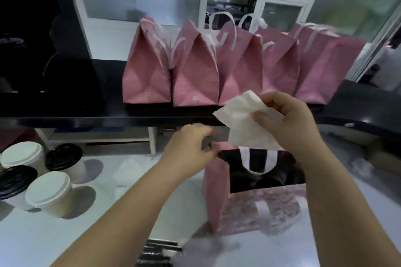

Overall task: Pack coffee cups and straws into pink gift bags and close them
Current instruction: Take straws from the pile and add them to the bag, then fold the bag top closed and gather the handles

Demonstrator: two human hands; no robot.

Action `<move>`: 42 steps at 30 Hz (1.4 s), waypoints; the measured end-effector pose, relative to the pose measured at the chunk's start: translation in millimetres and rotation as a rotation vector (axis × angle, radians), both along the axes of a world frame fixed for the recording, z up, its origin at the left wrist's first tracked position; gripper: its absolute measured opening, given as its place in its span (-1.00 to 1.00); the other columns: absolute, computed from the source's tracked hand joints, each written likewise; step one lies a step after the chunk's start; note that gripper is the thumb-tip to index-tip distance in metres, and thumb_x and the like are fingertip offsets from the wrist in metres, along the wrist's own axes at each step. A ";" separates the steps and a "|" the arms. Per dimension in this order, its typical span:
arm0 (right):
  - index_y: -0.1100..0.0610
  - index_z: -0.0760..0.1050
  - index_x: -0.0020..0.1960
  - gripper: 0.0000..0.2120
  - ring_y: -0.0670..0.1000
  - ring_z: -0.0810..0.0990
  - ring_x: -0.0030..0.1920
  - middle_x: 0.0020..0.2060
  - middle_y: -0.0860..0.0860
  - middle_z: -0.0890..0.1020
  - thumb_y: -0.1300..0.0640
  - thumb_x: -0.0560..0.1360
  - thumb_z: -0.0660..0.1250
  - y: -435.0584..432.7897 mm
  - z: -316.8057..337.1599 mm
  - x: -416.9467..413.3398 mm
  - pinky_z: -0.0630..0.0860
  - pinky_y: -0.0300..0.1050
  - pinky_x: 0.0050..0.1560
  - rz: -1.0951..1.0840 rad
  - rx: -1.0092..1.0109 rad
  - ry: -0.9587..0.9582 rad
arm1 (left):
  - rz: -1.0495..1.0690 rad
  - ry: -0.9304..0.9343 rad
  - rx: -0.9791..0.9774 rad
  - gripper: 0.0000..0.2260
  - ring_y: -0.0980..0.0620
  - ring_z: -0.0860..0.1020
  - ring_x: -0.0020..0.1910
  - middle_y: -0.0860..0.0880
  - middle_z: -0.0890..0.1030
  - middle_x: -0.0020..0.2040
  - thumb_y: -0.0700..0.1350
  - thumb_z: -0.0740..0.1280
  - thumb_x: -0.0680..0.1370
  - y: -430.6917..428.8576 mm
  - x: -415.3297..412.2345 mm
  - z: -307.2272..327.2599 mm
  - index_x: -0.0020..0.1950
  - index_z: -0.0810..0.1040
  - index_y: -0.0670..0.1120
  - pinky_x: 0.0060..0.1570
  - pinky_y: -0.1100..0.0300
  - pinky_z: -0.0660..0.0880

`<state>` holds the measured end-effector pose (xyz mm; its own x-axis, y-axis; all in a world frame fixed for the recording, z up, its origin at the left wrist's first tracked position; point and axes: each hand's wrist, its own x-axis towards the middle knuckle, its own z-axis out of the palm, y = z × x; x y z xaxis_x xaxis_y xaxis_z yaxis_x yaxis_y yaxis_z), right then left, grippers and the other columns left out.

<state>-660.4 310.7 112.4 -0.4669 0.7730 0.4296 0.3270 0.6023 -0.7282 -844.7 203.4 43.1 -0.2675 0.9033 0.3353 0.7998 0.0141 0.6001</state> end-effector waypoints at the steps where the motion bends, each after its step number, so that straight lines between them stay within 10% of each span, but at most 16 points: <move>1: -0.07 0.58 -0.06 -0.85 -0.15 0.60 -0.16 -0.18 -0.16 0.64 0.15 0.43 0.46 1.1 -3.8 15.4 0.52 -0.20 -0.14 0.002 -0.047 0.023 | -0.036 -0.037 -0.004 -0.76 0.05 0.56 0.01 0.09 0.61 -0.03 -0.02 0.46 0.40 2.8 15.6 -6.5 0.06 0.65 0.05 0.01 0.06 0.51; 8: -0.10 0.61 -0.11 -0.82 -0.15 0.61 -0.19 -0.21 -0.15 0.65 0.18 0.43 0.48 16.9 -44.7 69.7 0.55 -0.25 -0.17 0.094 -0.216 -0.016 | -0.042 0.171 -0.158 -0.54 0.07 0.46 0.20 0.18 0.57 0.13 0.19 0.43 0.33 27.7 61.2 -36.5 0.22 0.53 0.21 0.17 0.08 0.30; 14: -0.10 0.58 -0.15 -0.77 -0.19 0.56 -0.17 -0.25 -0.19 0.63 0.25 0.47 0.36 40.9 -80.6 70.6 0.45 -0.30 -0.20 0.123 -0.042 -0.274 | -0.048 0.184 -0.273 -0.02 0.03 0.05 0.54 0.05 0.13 0.57 0.28 0.52 0.26 38.5 56.4 -36.1 0.56 0.12 0.10 0.48 0.00 0.08; 25: 0.02 0.59 0.17 -0.68 -0.03 0.49 0.20 0.13 -0.10 0.60 0.21 0.44 0.44 59.8 -94.0 72.4 0.46 -0.11 0.17 0.256 0.290 -0.422 | -0.008 0.068 -0.151 -0.04 0.32 -0.05 0.43 0.18 0.08 0.56 0.26 0.52 0.28 45.0 64.9 -45.1 0.56 0.09 0.18 0.42 0.20 -0.02; 30: -0.09 0.62 0.02 -0.67 -0.14 0.57 -0.10 -0.08 -0.22 0.62 0.29 0.41 0.48 76.6 -91.7 112.9 0.45 -0.40 -0.08 0.213 0.122 -0.027 | 0.194 -0.061 0.214 -0.56 0.33 0.39 0.21 0.28 0.50 0.18 -0.02 0.53 0.40 38.1 72.7 -46.3 0.26 0.56 0.09 0.26 0.37 0.32; 35: -0.10 0.66 -0.01 -0.85 0.04 0.67 0.00 -0.03 -0.05 0.70 0.05 0.45 0.40 96.6 -130.4 171.1 0.63 -0.08 0.01 0.187 -0.334 0.238 | 0.406 -0.375 0.464 -0.89 0.17 0.57 0.00 0.15 0.61 -0.04 -0.05 0.42 0.50 6.0 80.6 -74.5 0.01 0.60 0.10 0.05 0.30 0.49; 39: 0.01 0.57 0.27 -0.66 0.13 0.57 0.25 0.23 0.07 0.61 0.19 0.51 0.30 100.6 -175.6 193.1 0.56 0.00 0.17 0.494 -0.647 0.172 | 0.271 -0.764 0.463 -0.56 -0.02 0.60 0.08 -0.12 0.64 0.07 0.20 0.30 0.48 -28.0 96.3 -114.0 0.13 0.57 -0.13 0.12 0.13 0.53; 42: 0.05 0.46 0.39 -0.51 0.09 0.49 0.34 0.35 0.07 0.51 0.22 0.47 0.36 92.7 -191.9 186.8 0.51 0.05 0.22 0.587 -0.706 0.171 | 0.209 -0.800 0.345 -0.49 0.09 0.63 0.05 0.03 0.66 0.08 0.18 0.47 0.36 -31.4 114.2 -126.5 0.20 0.57 -0.07 -0.05 0.30 0.55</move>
<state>-473.6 403.4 -79.5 -0.8392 0.5415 0.0493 -0.0352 0.0364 -0.9987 -730.4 172.0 -83.5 -0.6855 0.6935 0.2217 0.1413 -0.1720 0.9749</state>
